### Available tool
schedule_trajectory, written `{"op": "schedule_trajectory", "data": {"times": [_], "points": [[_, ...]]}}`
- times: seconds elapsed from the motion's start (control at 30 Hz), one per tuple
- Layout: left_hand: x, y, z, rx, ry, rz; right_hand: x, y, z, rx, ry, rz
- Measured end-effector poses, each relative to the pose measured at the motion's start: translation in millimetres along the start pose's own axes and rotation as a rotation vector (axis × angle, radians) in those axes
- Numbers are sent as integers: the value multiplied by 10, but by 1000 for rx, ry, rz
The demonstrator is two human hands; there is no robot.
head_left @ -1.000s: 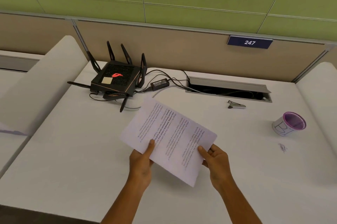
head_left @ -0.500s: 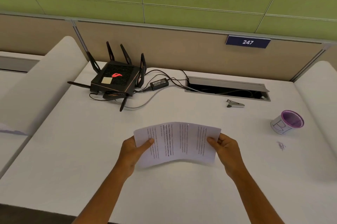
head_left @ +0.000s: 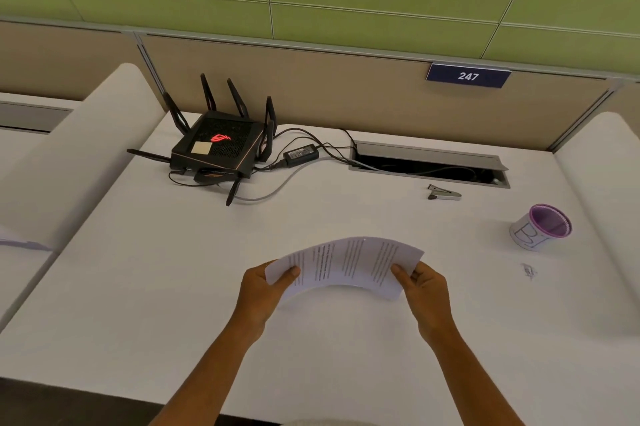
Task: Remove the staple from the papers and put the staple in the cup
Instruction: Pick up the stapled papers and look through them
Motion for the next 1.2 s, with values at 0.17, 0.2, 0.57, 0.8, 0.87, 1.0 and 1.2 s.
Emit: {"op": "schedule_trajectory", "data": {"times": [0.17,0.2,0.57,0.8,0.87,1.0,1.2], "points": [[-13,2,-38,-18,-6,-41,-36,71,33,-23,-12,-16],[-6,36,-54,-36,-5,-43,-31,55,28,-13,-6,-19],[-122,211,-146,-50,28,-81,-71,368,186,-49,99,-172],[-225,108,-98,99,61,73,20,765,441,-157,344,-423],[-92,31,-99,113,121,141,95,829,486,-178,419,-506],[281,-195,-102,110,219,204,281,928,550,-250,554,-648],[724,-400,-64,69,280,107,468,898,594,-300,652,-692]]}}
Point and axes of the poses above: each hand's wrist, its own z-axis towards the middle knuckle, its own x-axis out of the palm, y = z × x, the point moved 6 cm from there along z, towards the middle knuckle, and after that the axes turned 9 degrees about -x, right-handed, at the moved point
